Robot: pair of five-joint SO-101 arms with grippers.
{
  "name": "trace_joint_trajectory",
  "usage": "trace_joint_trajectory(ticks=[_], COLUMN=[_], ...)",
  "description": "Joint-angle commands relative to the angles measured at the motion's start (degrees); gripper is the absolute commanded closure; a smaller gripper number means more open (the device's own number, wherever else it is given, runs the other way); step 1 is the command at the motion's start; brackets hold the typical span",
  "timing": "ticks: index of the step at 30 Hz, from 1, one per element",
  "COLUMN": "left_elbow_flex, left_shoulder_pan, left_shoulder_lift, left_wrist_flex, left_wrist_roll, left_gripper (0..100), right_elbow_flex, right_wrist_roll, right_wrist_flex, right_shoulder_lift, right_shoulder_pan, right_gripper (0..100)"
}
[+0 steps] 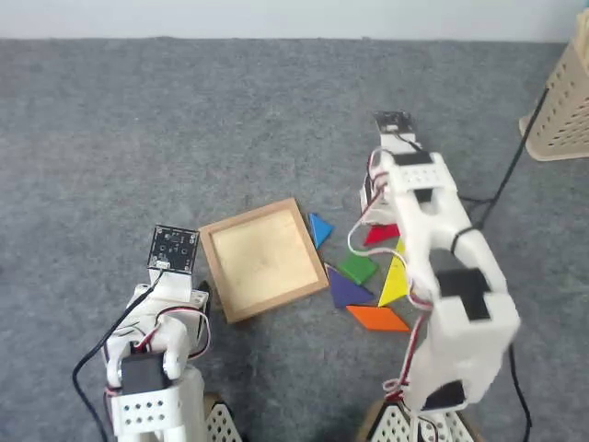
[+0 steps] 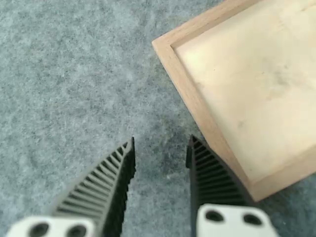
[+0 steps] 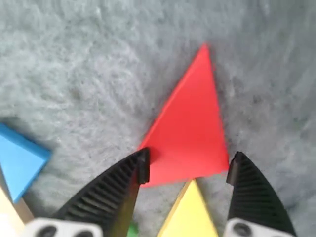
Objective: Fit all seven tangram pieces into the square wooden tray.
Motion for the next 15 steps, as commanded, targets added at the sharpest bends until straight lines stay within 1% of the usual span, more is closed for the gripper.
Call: trace_joint_trajectory(ticks=[1,4,7,10,13,15], left_elbow_flex=[-0.66,-0.66,-0.66,-0.66,-0.66,-0.66], left_shoulder_pan=[0.00,0.00,0.00,0.00,0.00,0.00], left_shoulder_lift=[-0.35,-0.35,-0.35,-0.35,-0.35,-0.35], left_wrist_flex=[0.26,0.26,0.26,0.26,0.26,0.26], left_wrist_roll=[-0.26,-0.26,-0.26,-0.26,-0.26,-0.26], left_gripper=[83,83,83,83,83,83], right_elbow_flex=[7.47,9.14,7.38,3.69,-1.85,-6.51], right_wrist_roll=[-5.63,-11.60,-15.47,-15.82,-15.56,-15.74], right_wrist_flex=[-5.93,-8.22,-8.92,-7.87,-2.59,1.36], right_shoulder_lift=[-9.54,-9.63,-7.52,-5.85,-5.05,-4.70], right_shoulder_pan=[-0.40,-0.66,-0.75,-0.22,-0.40,-0.40], right_gripper=[72.7,72.5,72.4,72.4,71.8,68.0])
